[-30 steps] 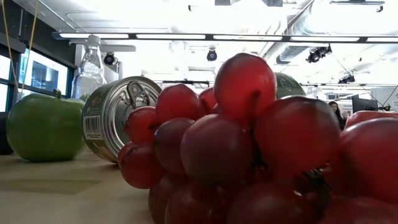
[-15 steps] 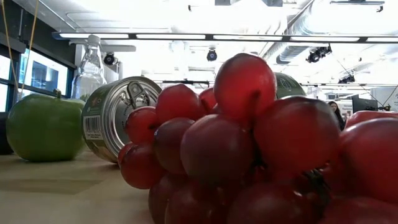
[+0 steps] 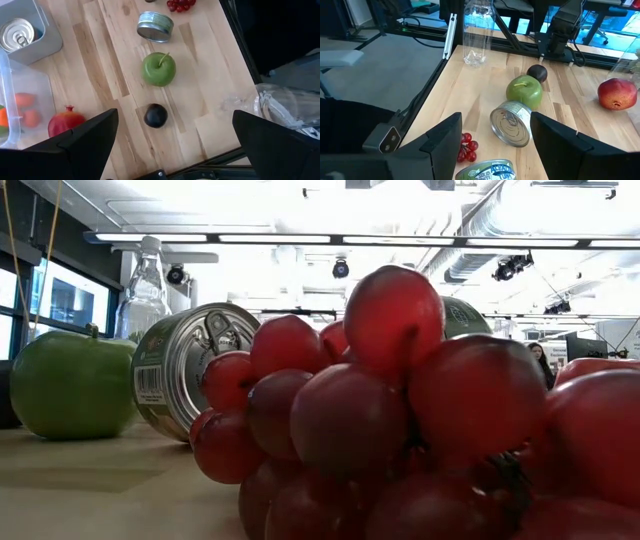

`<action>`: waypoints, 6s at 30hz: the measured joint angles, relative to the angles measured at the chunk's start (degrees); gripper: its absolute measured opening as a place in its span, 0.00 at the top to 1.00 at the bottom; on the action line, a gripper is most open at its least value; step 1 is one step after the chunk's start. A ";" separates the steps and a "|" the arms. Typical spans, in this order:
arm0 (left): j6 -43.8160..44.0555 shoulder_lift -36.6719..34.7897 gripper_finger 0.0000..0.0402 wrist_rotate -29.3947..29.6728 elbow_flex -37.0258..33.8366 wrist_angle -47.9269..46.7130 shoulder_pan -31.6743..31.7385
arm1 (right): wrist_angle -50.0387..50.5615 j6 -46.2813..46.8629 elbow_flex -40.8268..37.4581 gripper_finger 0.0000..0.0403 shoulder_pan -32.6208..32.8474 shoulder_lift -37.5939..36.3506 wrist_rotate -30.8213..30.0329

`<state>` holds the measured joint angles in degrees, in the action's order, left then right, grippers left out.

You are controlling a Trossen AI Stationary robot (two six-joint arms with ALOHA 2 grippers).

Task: Pick & Place Food Item
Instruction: Put the bottom plastic bottle into the right transparent bin

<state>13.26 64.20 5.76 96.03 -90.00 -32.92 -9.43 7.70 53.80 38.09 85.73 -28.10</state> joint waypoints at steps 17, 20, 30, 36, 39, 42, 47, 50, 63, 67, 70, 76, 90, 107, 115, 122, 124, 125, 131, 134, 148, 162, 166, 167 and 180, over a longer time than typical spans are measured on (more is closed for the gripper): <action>0.61 -4.26 0.05 -2.36 -2.53 0.01 -0.73 | -0.03 0.02 0.00 0.44 0.00 0.00 -0.04; 2.08 -5.19 0.05 -1.85 -3.60 -0.04 -0.68 | -0.03 0.04 0.00 0.44 0.00 0.00 -0.04; 2.40 -9.90 0.05 -2.32 -13.18 1.04 -4.91 | -0.35 0.26 0.00 0.44 0.00 0.00 -0.04; 7.54 -11.97 0.05 -5.44 -16.37 8.51 -11.56 | -0.92 0.46 0.00 0.44 -0.52 0.00 -0.43; 7.28 -11.98 0.05 -5.13 -18.44 8.85 -16.06 | -3.06 1.55 0.00 0.44 -1.56 0.00 -0.35; 5.98 -12.20 0.05 -2.82 -20.06 9.32 -20.40 | -5.85 1.55 0.00 0.44 -2.73 0.00 -0.34; 4.14 -12.37 0.05 -1.18 -20.94 10.20 -27.15 | -9.43 1.55 0.00 0.44 -4.69 0.00 -0.24; 4.17 -12.63 0.05 0.86 -20.94 10.60 -30.57 | -10.21 1.55 0.00 0.44 -5.70 0.00 -0.26; 4.60 -9.69 0.05 6.67 -20.94 18.90 -36.99 | -10.01 4.59 0.00 0.44 -6.38 0.00 -0.18; 4.41 -7.96 0.05 6.81 -20.94 21.42 -36.98 | -9.92 4.74 0.00 0.44 -6.38 0.00 -0.22; 4.39 -6.43 0.05 6.78 -20.94 23.10 -36.99 | -9.95 4.74 0.00 0.44 -6.38 0.00 -0.22; 3.52 -3.66 0.05 6.79 -20.94 23.88 -36.97 | -10.61 4.74 0.00 0.44 -6.56 0.00 -0.45; 2.66 -0.05 0.05 9.65 -20.94 31.99 -36.49 | -10.98 9.20 0.00 0.44 -10.55 0.00 -0.31; 5.68 1.97 0.05 3.79 -21.20 31.76 -31.72 | -10.97 9.20 0.00 0.44 -10.84 0.00 1.50; 5.66 1.95 0.05 3.06 -21.20 30.67 -31.68 | -10.96 9.22 0.00 0.44 -10.84 0.00 2.99; 5.64 2.13 0.06 2.86 -21.20 30.45 -31.74 | -10.98 9.21 0.01 0.44 -10.84 0.00 2.89; 5.64 2.13 0.07 2.73 -21.20 30.45 -31.74 | -10.98 9.22 0.00 0.44 -10.84 0.00 2.81; 5.64 2.13 0.08 2.71 -21.20 30.43 -31.74 | -10.98 9.22 0.00 0.44 -10.84 0.00 2.79; 5.30 2.23 0.14 2.74 -21.20 30.44 -31.74 | -10.96 9.22 0.00 0.44 -10.73 0.00 2.91; 4.12 2.96 0.19 2.76 -21.20 30.45 -31.74 | -10.96 9.22 0.00 0.44 -10.73 0.00 2.95; 2.91 6.67 0.45 3.10 -21.20 30.50 -31.74 | -10.91 9.22 0.00 0.44 -10.73 0.00 2.95; 1.86 6.67 0.51 4.48 -21.20 30.52 -27.64 | -10.36 9.09 0.00 0.44 -10.73 0.00 2.97; 1.75 6.69 0.51 3.84 -20.34 30.19 -25.53 | -10.36 9.03 0.00 0.44 -10.73 0.00 2.97; 1.77 6.69 0.51 3.28 -19.81 30.22 -25.04 | -10.36 9.03 0.01 0.44 -10.73 0.00 2.97; -2.87 6.81 0.52 4.33 -10.02 28.40 -18.08 | -21.24 -2.30 0.02 0.44 -10.45 7.81 6.35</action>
<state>10.39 71.01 10.09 86.01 -61.60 -51.00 -30.67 5.41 53.82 27.64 93.54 -21.74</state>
